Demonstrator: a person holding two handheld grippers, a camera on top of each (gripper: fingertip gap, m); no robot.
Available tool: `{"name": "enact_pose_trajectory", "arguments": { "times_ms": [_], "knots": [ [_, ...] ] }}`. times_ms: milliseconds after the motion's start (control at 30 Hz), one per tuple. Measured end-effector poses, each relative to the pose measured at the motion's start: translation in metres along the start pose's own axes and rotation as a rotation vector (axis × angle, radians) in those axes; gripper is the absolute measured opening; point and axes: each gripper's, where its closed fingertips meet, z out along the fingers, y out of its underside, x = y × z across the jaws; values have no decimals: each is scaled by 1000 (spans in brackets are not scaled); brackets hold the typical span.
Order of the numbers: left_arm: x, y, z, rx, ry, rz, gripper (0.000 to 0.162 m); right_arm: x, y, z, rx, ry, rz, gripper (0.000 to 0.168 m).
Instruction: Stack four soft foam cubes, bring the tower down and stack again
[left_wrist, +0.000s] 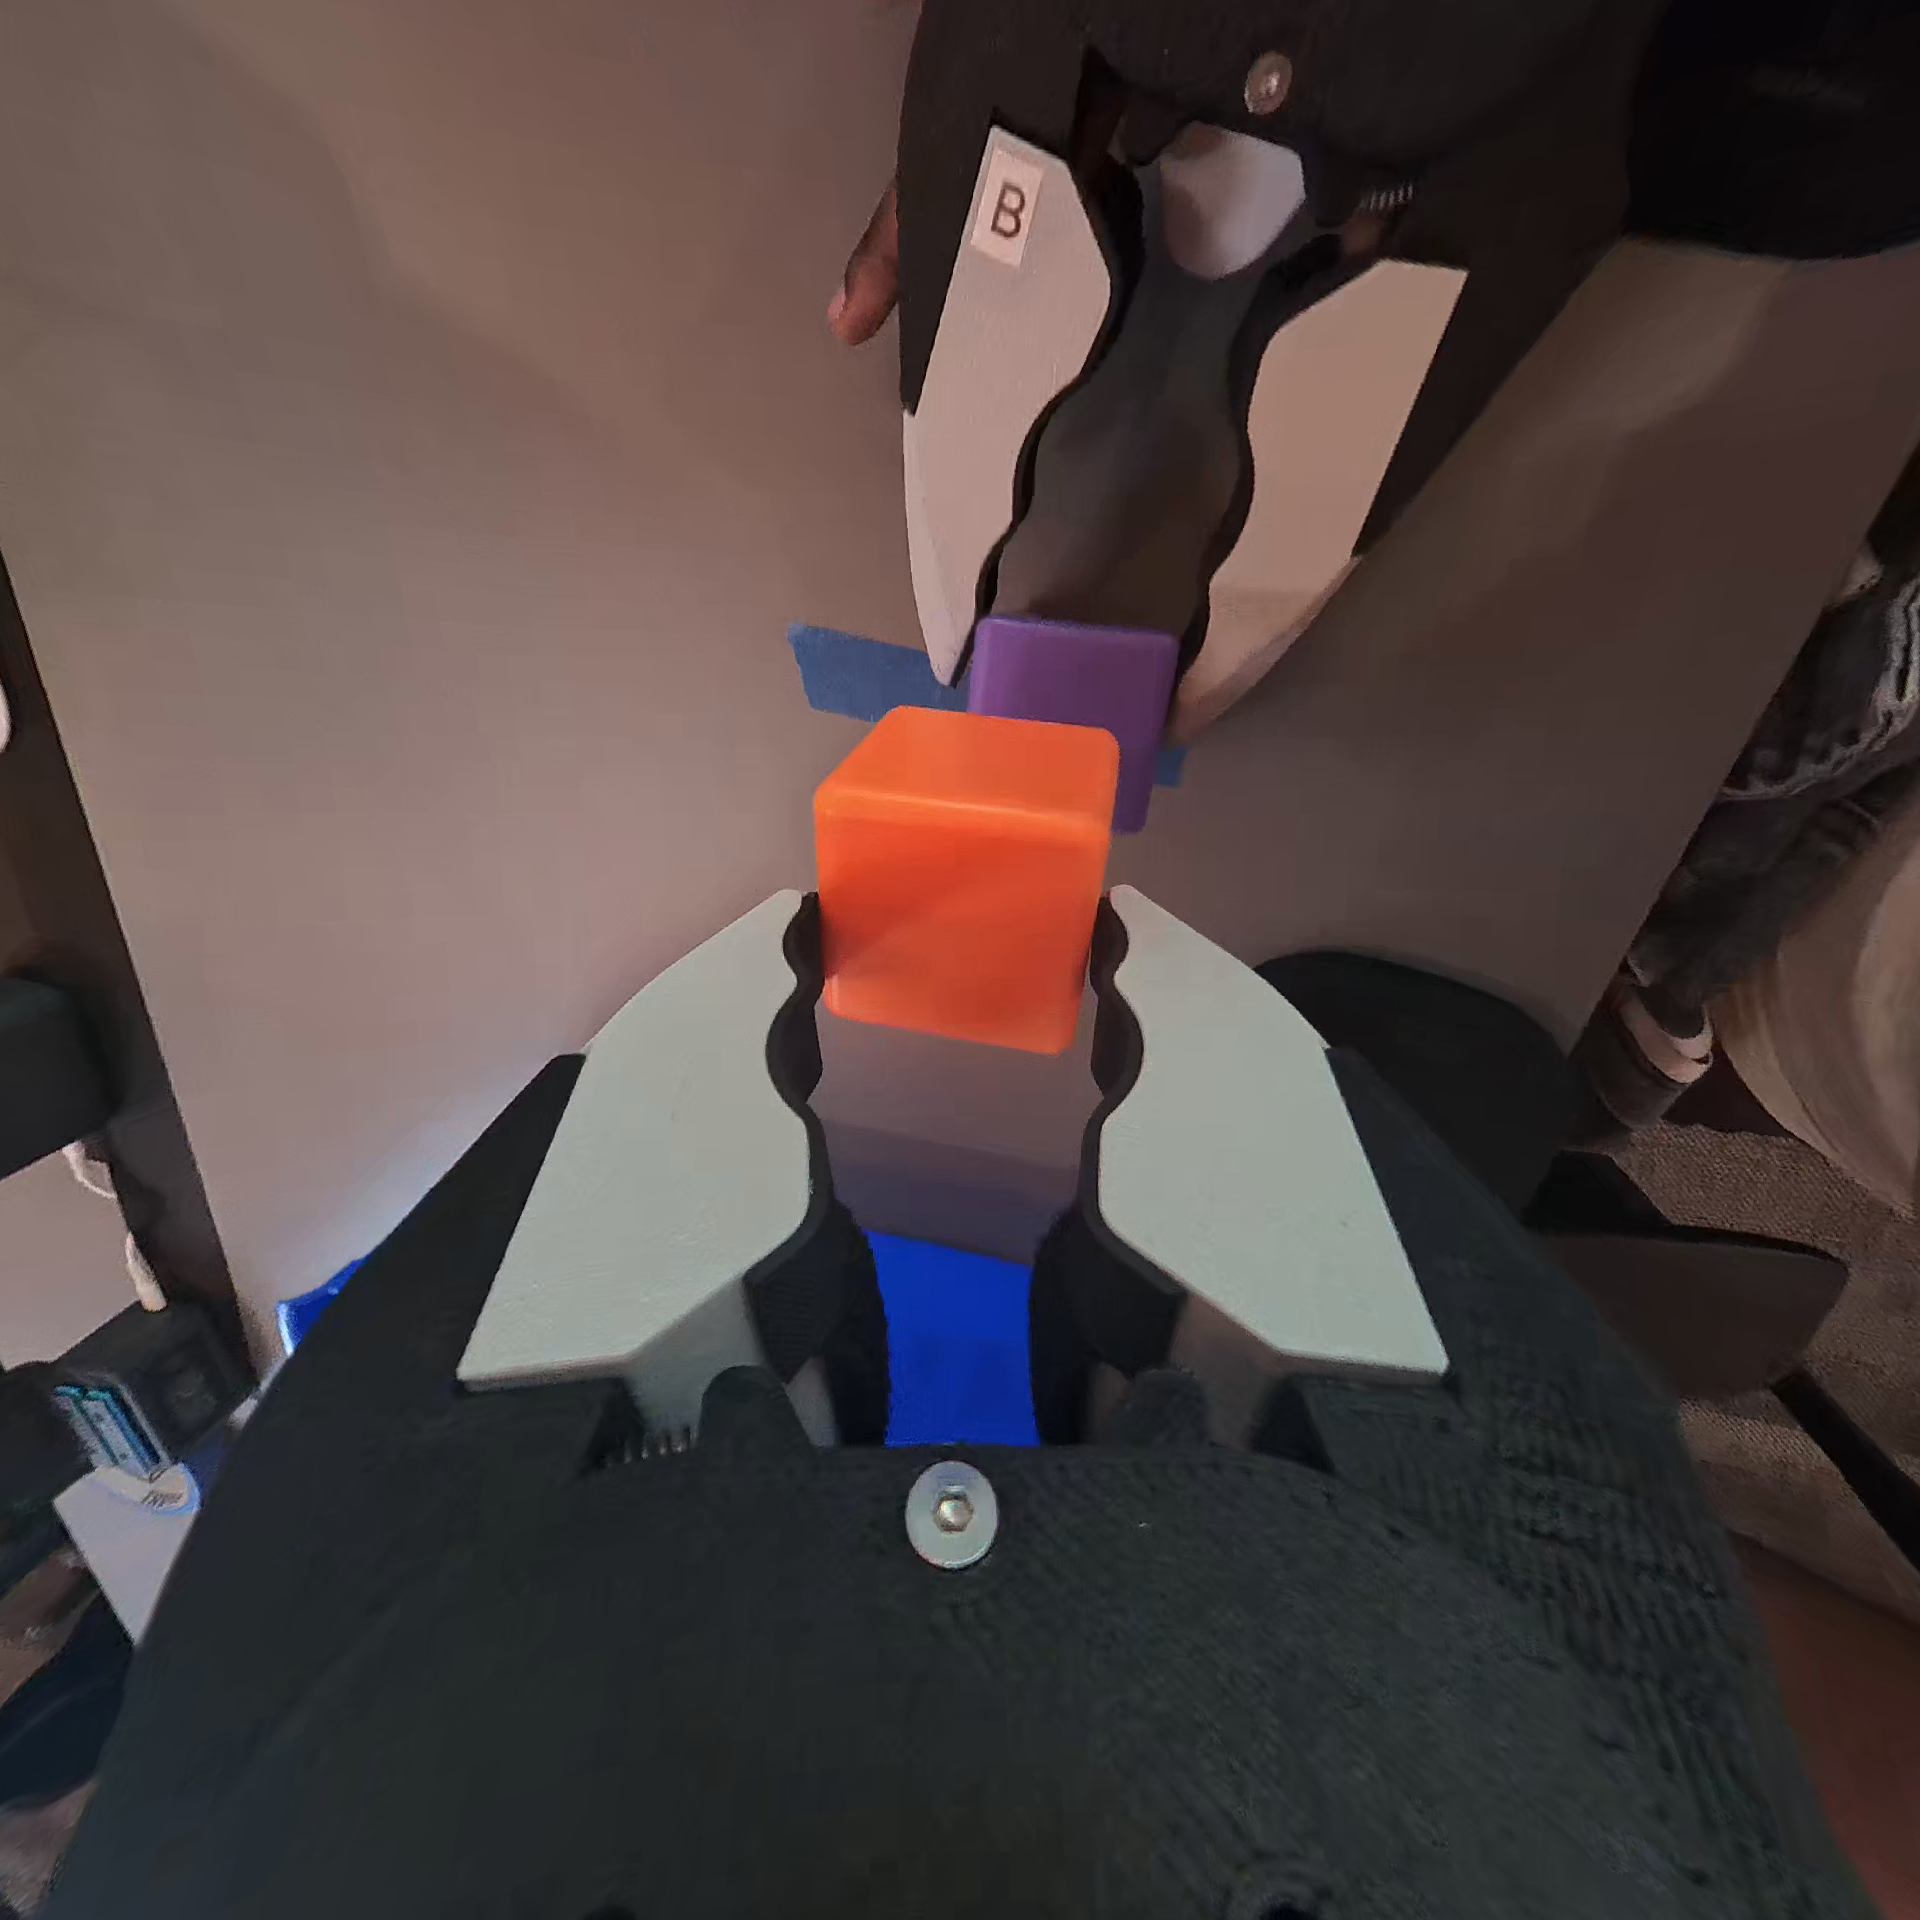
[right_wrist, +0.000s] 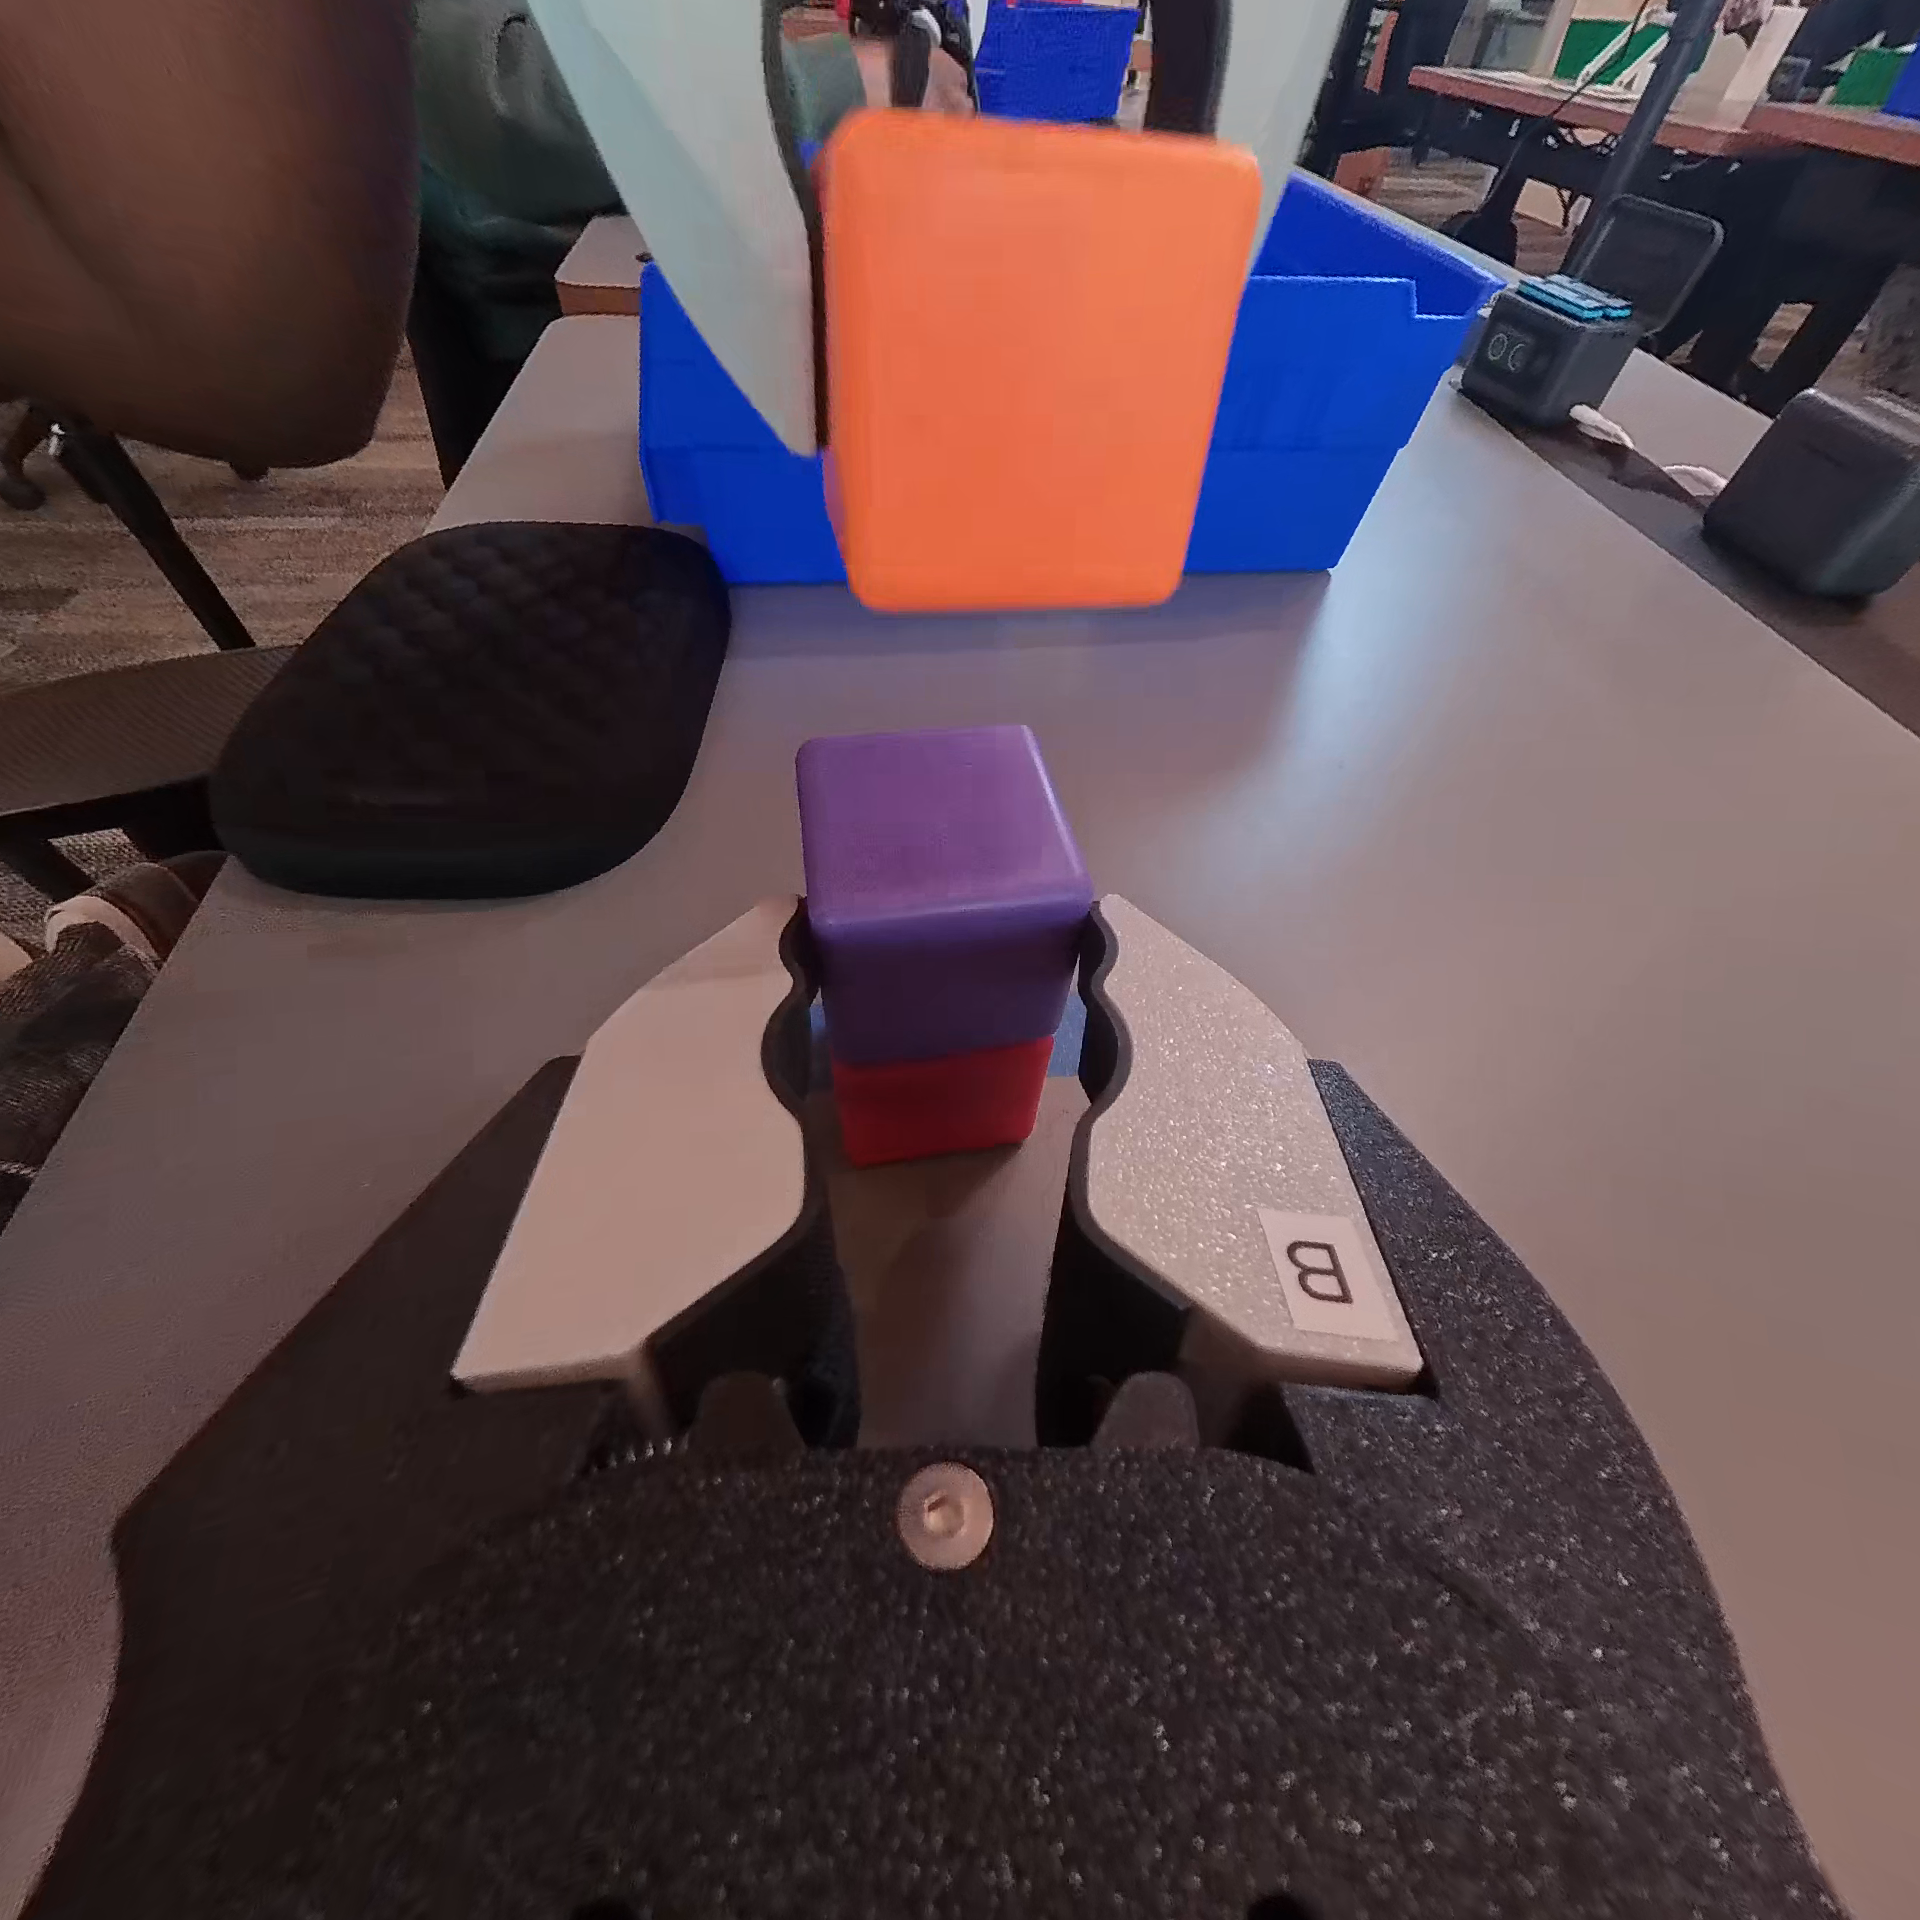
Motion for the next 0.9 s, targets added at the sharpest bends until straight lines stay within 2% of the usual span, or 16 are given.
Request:
{"name": "enact_pose_trajectory", "arguments": {
  "times_ms": [300,900],
  "knots": [
    [12,-6,23,-115,54,68,50,-1,0,0,-4,2,-10,49],
    [12,-8,25,-129,-27,61,50,0,1,1,-2,6,-3,49]
  ]
}}
